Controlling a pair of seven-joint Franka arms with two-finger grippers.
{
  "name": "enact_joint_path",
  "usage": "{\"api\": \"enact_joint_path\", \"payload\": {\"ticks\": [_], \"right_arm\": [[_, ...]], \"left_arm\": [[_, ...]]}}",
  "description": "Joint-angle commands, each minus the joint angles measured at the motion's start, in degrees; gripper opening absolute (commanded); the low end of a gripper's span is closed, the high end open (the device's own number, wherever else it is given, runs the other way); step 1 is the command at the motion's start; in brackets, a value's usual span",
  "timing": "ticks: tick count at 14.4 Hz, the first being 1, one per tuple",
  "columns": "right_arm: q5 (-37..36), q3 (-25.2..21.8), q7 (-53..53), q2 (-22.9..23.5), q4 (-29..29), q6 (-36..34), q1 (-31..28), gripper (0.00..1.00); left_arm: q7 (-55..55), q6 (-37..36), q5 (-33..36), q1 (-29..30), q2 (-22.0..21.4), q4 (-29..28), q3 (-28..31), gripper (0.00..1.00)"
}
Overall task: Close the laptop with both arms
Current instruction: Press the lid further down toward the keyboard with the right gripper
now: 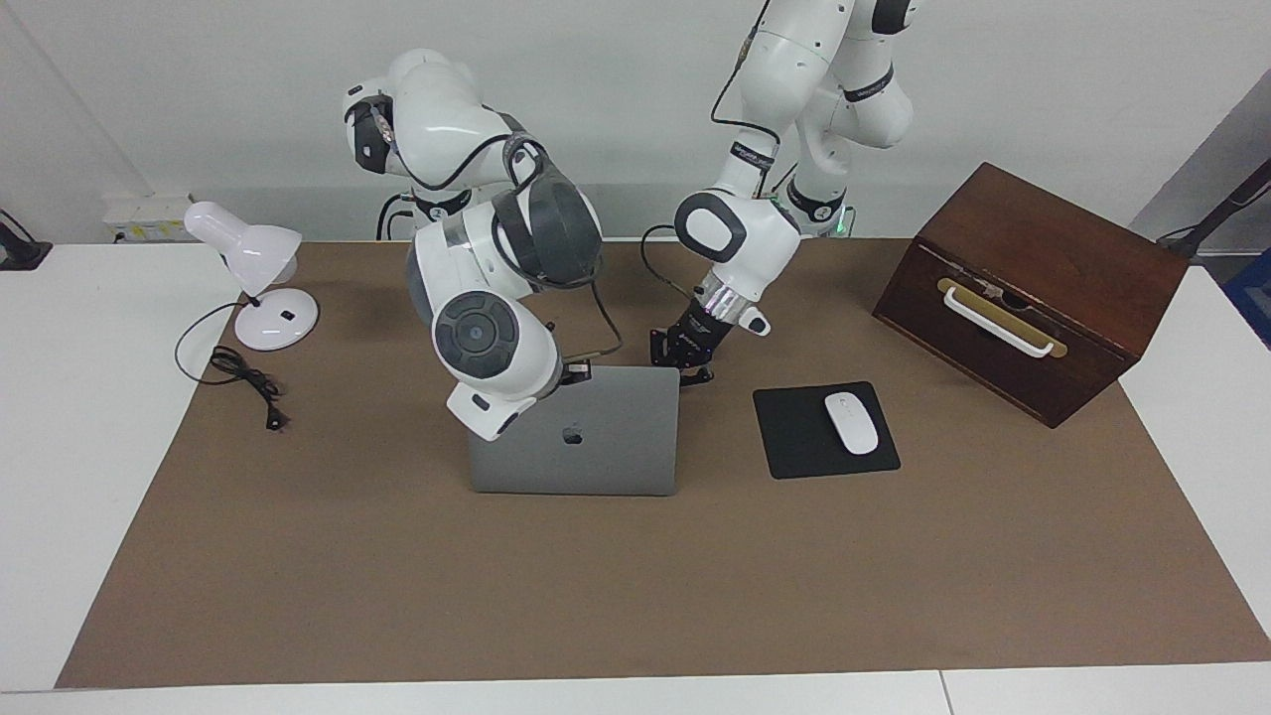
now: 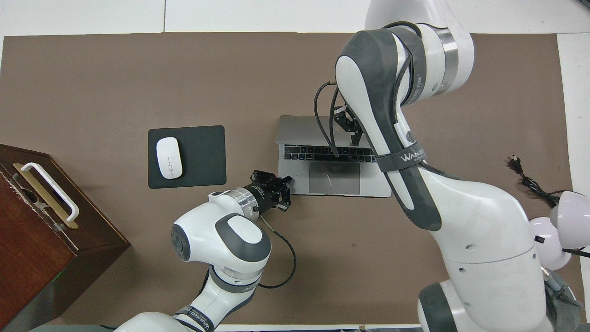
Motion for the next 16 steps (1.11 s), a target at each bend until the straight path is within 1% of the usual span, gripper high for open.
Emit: {"api": "enact_joint_path", "payload": {"ticks": [1,2,3,5,6,7,11,16], "right_arm": [[1.3,-0.8,0.5,-1.0,-4.7,3.5,0.8,0.00],[1.3,-0.8,0.2,-2.0,-7.1,5.6,1.0,0.00],[1.2,-0.7,-0.4,-3.7,-11.1,8.6,1.6,0.00],[1.0,-0.8,-3.6,-9.2,-23.1,17.2,3.5,0.00],[0.8,-0.7,-4.8,-11.1,-27.8,21.5,4.2,0.00],[0.6,-0.8,-5.2,-12.2,-30.6,23.8,4.9,0.00],[0.6,-0.8,-5.2,-12.0,-31.0,24.6,5.2,0.00],[0.6,-0.2,-4.7,-11.8,-31.5,27.7,6.0,0.00]], "left_arm": [[1.3,0.9,-1.3,-1.1,0.5,-2.1,0.5,0.00],[1.3,0.9,-1.3,-1.0,0.3,-2.2,0.5,0.00],[1.3,0.9,-1.3,-0.9,0.2,-2.4,0.5,0.00],[1.4,0.9,-1.3,-0.7,0.1,-2.4,0.5,0.00],[1.4,0.9,-1.3,-0.6,0.1,-2.5,0.5,0.00],[1.4,0.9,-1.3,-0.6,0.1,-2.8,0.5,0.00],[2.5,0.7,-1.3,-0.4,-0.5,-3.6,0.5,0.00],[3.2,0.6,-1.3,0.0,-0.7,-4.2,0.5,0.00]]}}
